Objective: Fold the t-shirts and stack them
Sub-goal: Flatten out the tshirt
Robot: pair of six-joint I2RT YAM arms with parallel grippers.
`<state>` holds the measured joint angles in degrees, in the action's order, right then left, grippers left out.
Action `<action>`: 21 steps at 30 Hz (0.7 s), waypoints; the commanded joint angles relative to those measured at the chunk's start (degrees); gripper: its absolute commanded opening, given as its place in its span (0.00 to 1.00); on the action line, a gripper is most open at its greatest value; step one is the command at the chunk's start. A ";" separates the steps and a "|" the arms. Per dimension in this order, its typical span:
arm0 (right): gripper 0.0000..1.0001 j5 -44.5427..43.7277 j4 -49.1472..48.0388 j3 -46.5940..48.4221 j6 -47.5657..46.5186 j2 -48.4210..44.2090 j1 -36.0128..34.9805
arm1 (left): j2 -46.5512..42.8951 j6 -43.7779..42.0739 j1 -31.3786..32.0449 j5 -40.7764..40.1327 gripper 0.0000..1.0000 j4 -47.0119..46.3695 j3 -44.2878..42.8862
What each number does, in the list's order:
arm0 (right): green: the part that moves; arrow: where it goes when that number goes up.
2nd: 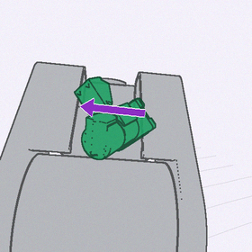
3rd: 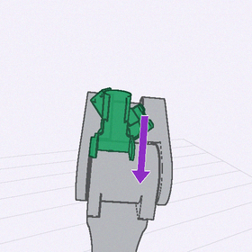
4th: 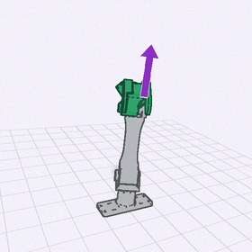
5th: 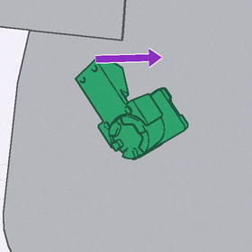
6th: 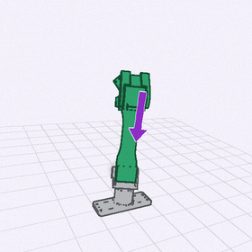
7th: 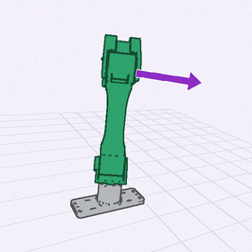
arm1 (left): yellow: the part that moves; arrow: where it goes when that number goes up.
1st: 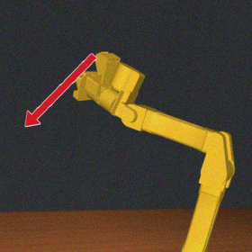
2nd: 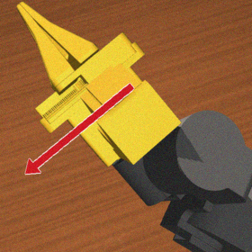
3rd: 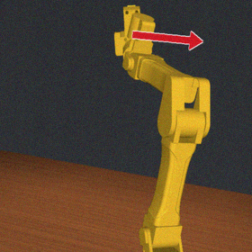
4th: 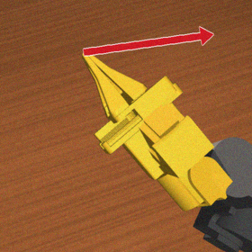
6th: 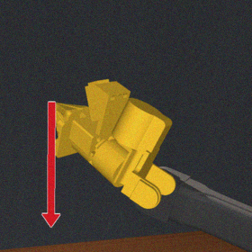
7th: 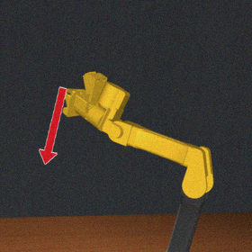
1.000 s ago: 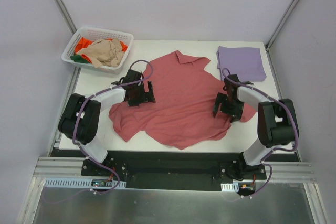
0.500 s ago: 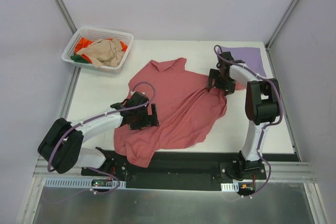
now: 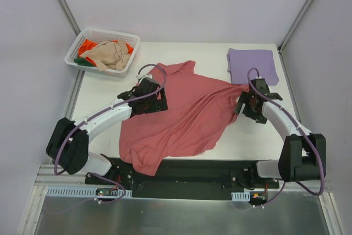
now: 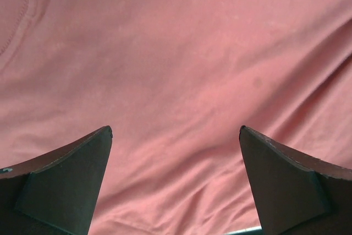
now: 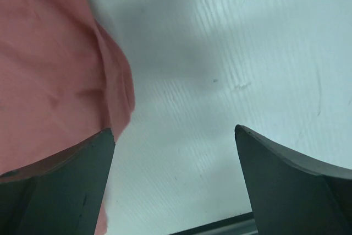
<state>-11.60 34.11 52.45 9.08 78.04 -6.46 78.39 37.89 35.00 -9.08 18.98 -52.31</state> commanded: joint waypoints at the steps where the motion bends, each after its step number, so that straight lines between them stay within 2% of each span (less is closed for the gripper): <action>1: 0.90 3.76 -3.77 -6.64 3.13 -1.40 -0.05 | 6.58 -2.47 -3.00 0.01 0.99 -0.61 -3.05; 7: 0.72 10.97 -9.23 -5.60 2.96 4.65 -0.13 | 13.10 -2.73 -5.91 3.80 0.99 -3.86 -3.76; 11: 0.69 15.81 -11.43 -5.34 3.31 7.12 -0.92 | 14.51 -2.56 -7.40 4.33 0.99 -5.01 -2.62; 15: 0.67 16.51 -11.87 -5.25 3.66 8.79 -1.28 | 15.56 -2.38 -9.07 4.95 0.99 -5.53 -1.39; 21: 0.63 20.46 -13.10 -5.69 4.37 7.84 -1.71 | 16.35 -2.47 -9.69 5.13 0.99 -5.71 -0.33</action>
<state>1.56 25.15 46.17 11.38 85.56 -7.05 93.73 36.45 25.80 -4.71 13.69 -53.56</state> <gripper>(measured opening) 0.639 0.990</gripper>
